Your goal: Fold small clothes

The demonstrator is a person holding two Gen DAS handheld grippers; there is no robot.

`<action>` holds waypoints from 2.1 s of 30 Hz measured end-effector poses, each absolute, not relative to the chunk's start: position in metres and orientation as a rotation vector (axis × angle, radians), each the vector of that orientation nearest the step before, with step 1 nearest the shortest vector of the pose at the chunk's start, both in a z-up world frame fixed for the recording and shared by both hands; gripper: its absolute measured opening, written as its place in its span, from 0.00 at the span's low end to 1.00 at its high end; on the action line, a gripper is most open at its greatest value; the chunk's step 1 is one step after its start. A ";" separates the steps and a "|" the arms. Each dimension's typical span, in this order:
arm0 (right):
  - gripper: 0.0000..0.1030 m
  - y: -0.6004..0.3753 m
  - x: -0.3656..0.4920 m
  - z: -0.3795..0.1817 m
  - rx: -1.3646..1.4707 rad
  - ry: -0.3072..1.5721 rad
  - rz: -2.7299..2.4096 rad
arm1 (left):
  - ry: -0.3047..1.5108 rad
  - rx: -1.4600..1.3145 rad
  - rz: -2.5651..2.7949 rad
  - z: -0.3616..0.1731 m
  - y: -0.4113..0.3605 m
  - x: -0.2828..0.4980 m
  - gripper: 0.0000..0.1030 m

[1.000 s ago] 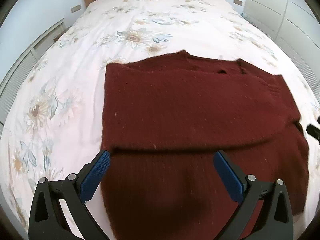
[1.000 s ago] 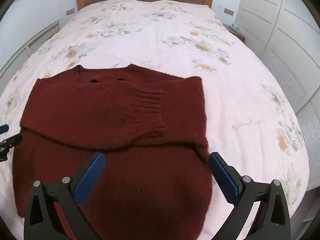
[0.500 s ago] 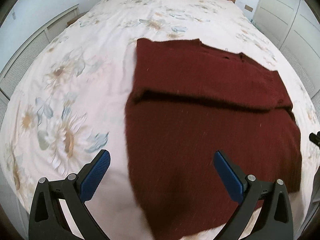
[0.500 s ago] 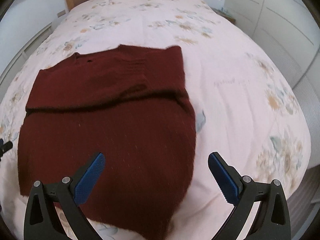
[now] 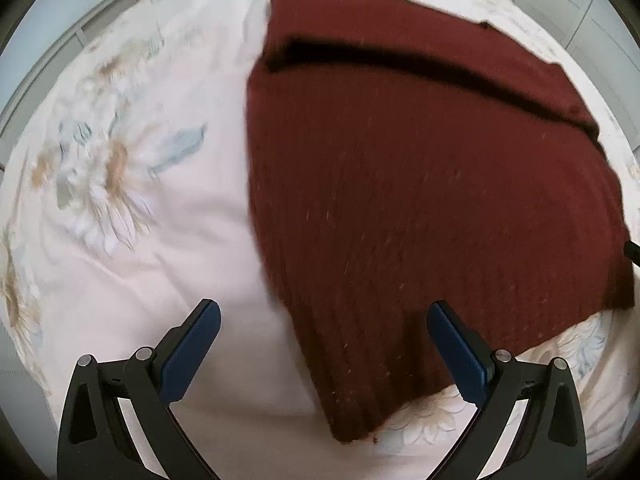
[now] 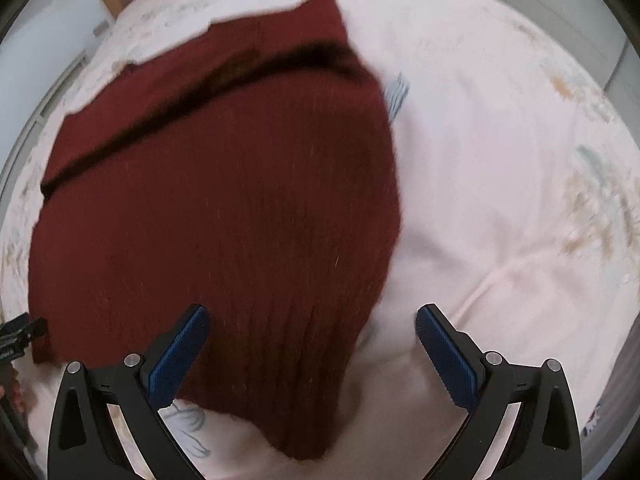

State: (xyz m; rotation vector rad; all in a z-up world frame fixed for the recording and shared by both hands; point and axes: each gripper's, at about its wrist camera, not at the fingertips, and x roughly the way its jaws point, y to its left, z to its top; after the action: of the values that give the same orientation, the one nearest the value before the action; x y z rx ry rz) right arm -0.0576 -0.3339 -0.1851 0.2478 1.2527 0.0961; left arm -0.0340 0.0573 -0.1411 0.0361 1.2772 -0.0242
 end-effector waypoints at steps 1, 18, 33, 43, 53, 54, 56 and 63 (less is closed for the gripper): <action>1.00 -0.331 -0.058 -0.190 0.242 1.279 0.099 | 1.286 0.031 -0.027 -0.144 0.058 -0.034 0.99; 0.19 -0.322 -0.064 -0.178 0.272 1.301 0.188 | 1.286 -0.053 -0.222 -0.143 0.050 -0.041 0.11; 0.13 -0.362 -0.019 -0.084 0.427 1.063 0.252 | 1.090 -0.280 -0.295 -0.049 0.076 -0.012 0.09; 0.13 -0.360 0.072 -0.037 0.435 0.910 0.220 | 0.976 -0.334 -0.253 0.003 0.101 0.078 0.09; 0.12 -0.341 0.189 -0.052 0.325 1.014 0.169 | 1.017 -0.230 -0.155 -0.007 0.100 0.176 0.09; 0.12 -0.338 0.195 -0.058 0.319 1.032 0.169 | 1.033 -0.211 -0.143 -0.017 0.097 0.183 0.09; 0.12 -0.335 0.209 -0.072 0.312 1.071 0.159 | 1.071 -0.186 -0.111 -0.033 0.094 0.196 0.09; 0.14 -0.326 0.234 -0.113 0.287 1.160 0.109 | 1.137 -0.078 -0.024 -0.081 0.084 0.220 0.11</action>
State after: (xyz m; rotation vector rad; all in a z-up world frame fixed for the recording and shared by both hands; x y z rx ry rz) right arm 0.2341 -0.3264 -0.1128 0.2869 1.1603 0.1089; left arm 0.2199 0.0842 -0.0810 -0.0782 1.1372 -0.0243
